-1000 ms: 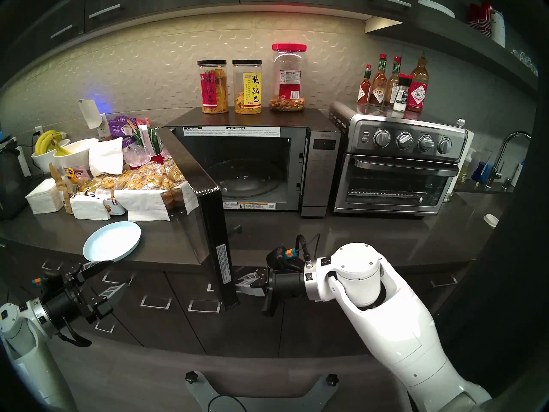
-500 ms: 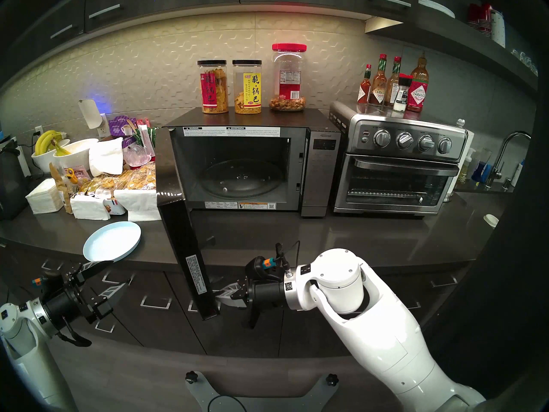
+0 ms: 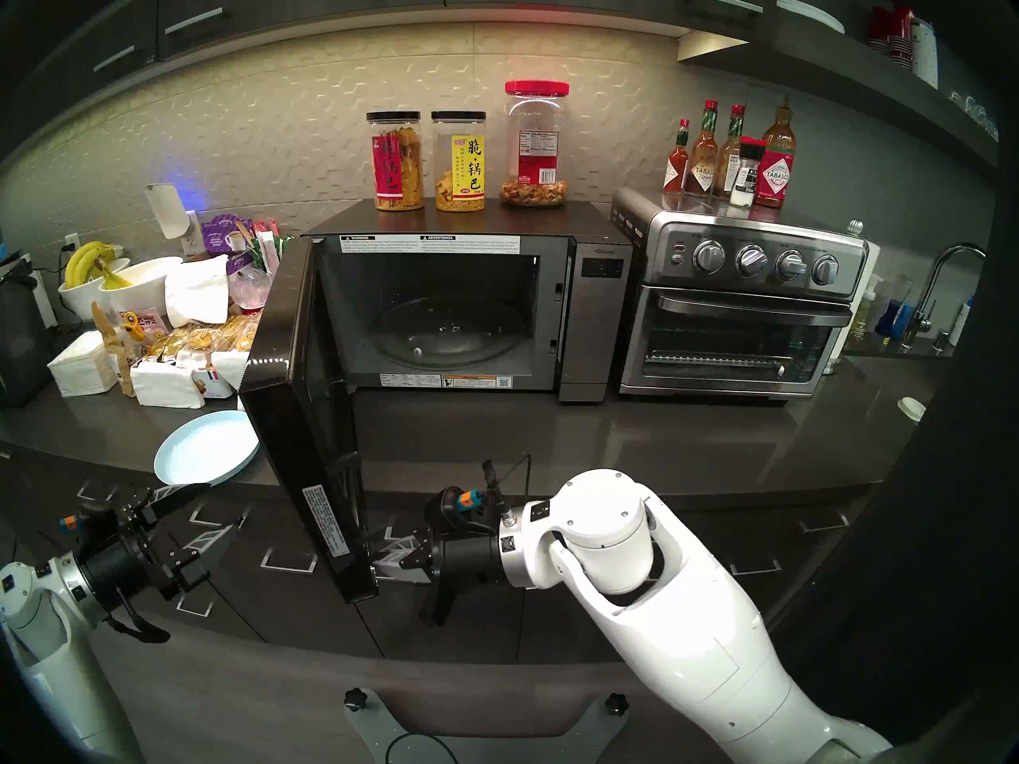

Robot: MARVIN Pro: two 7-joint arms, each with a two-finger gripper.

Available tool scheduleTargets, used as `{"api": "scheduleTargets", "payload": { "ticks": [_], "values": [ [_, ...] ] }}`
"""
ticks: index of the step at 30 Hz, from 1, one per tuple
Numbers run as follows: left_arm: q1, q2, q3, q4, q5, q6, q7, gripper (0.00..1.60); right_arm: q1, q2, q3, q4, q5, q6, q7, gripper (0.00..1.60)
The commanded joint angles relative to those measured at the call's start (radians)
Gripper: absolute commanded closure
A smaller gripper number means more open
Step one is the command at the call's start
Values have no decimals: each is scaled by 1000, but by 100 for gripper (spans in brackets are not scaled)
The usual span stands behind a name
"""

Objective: Open the microwave, put the plate inside, and close the door

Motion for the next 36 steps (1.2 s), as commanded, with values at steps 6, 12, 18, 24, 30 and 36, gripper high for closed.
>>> {"api": "scheduleTargets", "payload": {
  "ticks": [6,12,18,24,30,36],
  "values": [
    [2,2,3,-10,-6,-1,1,0,40,-36,-28,7,-22,-17,-26,160],
    [2,2,3,-10,-6,-1,1,0,58,-67,-65,9,-42,-7,-42,160],
    [1,2,3,-10,-6,-1,1,0,72,-102,-126,1,-82,-5,-61,160],
    [1,2,3,-10,-6,-1,1,0,79,-137,-179,-4,-107,12,-79,160],
    [1,2,2,-10,-6,-1,1,0,78,-156,-206,-1,-120,26,-91,160],
    [1,2,2,-10,-6,-1,1,0,74,-151,-190,13,-118,28,-97,160]
  ]
}}
